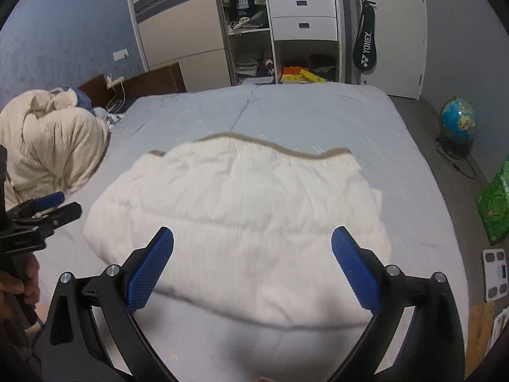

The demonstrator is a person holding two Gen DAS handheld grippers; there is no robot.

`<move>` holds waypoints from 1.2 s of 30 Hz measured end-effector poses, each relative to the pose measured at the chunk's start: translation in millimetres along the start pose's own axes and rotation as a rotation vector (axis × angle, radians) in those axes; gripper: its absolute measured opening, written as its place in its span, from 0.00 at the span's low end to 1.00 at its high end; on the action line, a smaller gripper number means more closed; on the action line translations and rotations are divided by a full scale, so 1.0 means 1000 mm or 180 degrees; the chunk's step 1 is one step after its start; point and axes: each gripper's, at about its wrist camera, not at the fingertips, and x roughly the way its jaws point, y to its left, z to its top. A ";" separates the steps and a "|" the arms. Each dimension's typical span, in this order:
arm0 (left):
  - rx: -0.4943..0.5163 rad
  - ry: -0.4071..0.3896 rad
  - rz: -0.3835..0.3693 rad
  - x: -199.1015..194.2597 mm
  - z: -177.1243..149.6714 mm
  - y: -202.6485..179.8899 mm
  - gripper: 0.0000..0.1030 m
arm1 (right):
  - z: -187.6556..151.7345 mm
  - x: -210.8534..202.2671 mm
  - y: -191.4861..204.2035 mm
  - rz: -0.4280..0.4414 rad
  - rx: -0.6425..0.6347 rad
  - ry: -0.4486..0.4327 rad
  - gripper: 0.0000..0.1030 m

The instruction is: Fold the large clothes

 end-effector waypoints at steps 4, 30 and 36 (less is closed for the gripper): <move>0.0032 0.0040 0.0057 -0.016 -0.029 0.001 0.94 | -0.022 -0.020 0.003 -0.0108 -0.0016 0.0006 0.93; 0.0171 -0.0119 0.0078 -0.047 -0.123 0.005 0.94 | -0.140 -0.082 0.022 -0.0529 -0.0133 -0.0291 0.93; 0.0236 -0.0072 0.0107 -0.044 -0.126 -0.002 0.94 | -0.145 -0.081 0.022 -0.0524 -0.0150 -0.0239 0.93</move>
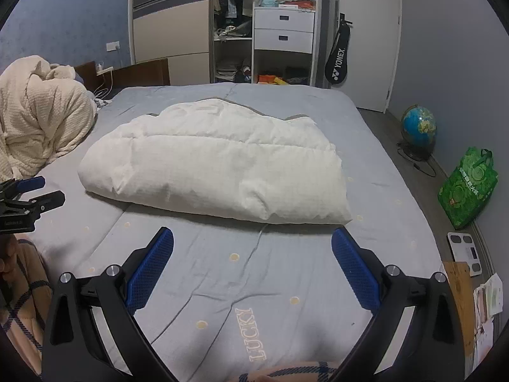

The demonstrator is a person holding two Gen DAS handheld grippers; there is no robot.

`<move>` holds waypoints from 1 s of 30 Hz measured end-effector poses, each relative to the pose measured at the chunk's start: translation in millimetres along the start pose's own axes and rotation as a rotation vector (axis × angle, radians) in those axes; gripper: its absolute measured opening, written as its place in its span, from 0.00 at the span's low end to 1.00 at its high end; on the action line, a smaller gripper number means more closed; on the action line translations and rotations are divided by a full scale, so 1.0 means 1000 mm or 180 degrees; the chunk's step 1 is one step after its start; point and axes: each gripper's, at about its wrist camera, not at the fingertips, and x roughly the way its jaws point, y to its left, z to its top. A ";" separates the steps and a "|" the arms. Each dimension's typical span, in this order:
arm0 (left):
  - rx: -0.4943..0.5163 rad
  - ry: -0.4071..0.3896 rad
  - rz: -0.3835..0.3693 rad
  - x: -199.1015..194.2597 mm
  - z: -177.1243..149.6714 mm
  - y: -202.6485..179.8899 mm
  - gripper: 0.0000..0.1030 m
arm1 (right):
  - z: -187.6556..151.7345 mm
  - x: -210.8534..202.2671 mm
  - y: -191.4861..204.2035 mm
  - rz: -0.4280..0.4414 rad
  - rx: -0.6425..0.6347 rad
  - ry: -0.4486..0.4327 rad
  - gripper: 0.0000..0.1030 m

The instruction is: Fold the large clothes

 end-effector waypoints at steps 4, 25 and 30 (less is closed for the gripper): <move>-0.0042 0.0006 -0.0002 0.000 0.000 0.001 0.94 | -0.001 0.000 0.000 -0.0005 0.0013 0.0010 0.93; -0.0204 0.0022 -0.0016 0.003 0.000 0.011 0.94 | -0.002 0.005 -0.003 -0.0023 0.0080 0.0070 0.93; -0.0192 0.0026 -0.0010 0.003 0.000 0.011 0.94 | -0.003 0.006 -0.002 -0.0021 0.0094 0.0065 0.93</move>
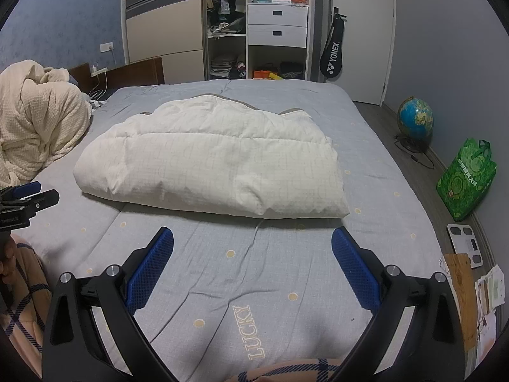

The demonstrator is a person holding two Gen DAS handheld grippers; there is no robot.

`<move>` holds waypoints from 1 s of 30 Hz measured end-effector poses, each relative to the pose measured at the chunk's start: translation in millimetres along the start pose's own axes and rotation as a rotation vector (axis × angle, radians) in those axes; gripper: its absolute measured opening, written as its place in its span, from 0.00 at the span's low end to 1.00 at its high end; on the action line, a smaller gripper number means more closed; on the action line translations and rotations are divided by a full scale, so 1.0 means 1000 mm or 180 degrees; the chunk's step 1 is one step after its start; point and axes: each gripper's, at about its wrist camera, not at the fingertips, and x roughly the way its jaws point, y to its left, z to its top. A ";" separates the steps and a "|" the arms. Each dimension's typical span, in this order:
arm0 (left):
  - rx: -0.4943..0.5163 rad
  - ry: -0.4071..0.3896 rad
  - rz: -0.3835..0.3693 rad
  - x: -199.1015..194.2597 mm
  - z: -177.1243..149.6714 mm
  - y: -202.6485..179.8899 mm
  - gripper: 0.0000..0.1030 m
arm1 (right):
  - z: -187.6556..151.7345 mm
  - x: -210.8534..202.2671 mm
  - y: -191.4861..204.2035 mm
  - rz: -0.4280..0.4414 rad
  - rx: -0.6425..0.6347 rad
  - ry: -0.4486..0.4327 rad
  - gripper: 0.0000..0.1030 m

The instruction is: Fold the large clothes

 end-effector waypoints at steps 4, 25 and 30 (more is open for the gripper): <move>-0.0002 -0.0001 -0.0003 0.000 0.000 0.000 0.94 | 0.000 0.000 0.001 -0.0003 -0.0018 -0.0002 0.93; -0.0019 -0.0018 -0.0016 -0.001 0.001 0.001 0.94 | -0.001 0.000 0.000 -0.0014 -0.0054 -0.0002 0.93; -0.0020 -0.0021 -0.0019 -0.001 0.001 0.001 0.94 | -0.001 0.000 0.000 -0.0015 -0.0054 -0.0002 0.93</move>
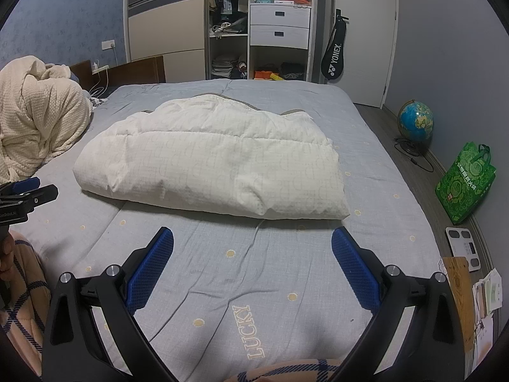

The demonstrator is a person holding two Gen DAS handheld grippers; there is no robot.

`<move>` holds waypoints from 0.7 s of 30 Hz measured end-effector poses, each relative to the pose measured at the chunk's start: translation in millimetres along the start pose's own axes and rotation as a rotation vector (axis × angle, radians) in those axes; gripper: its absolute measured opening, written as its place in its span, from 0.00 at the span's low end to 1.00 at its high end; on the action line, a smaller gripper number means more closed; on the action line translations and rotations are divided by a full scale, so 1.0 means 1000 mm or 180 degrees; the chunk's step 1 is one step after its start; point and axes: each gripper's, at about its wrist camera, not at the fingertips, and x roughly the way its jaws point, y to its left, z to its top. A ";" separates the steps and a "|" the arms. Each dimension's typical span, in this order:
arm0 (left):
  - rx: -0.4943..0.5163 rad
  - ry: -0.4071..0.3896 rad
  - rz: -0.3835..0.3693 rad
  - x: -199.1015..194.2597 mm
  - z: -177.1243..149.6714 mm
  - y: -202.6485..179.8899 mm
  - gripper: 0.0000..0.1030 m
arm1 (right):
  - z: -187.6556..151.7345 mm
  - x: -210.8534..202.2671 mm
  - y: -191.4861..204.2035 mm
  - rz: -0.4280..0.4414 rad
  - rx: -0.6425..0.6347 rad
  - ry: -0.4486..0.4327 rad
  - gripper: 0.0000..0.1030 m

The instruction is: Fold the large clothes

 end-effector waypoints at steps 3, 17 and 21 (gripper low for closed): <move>0.0002 0.0002 0.0003 0.000 0.000 0.000 0.94 | 0.000 0.000 0.000 0.0000 -0.0001 0.0001 0.93; -0.0002 -0.0017 -0.0043 -0.001 0.000 0.000 0.94 | 0.000 0.000 0.000 0.0000 0.0001 0.0001 0.93; -0.0003 -0.0019 -0.0037 -0.001 0.000 -0.001 0.94 | 0.000 0.000 0.000 0.0000 -0.0001 0.0000 0.93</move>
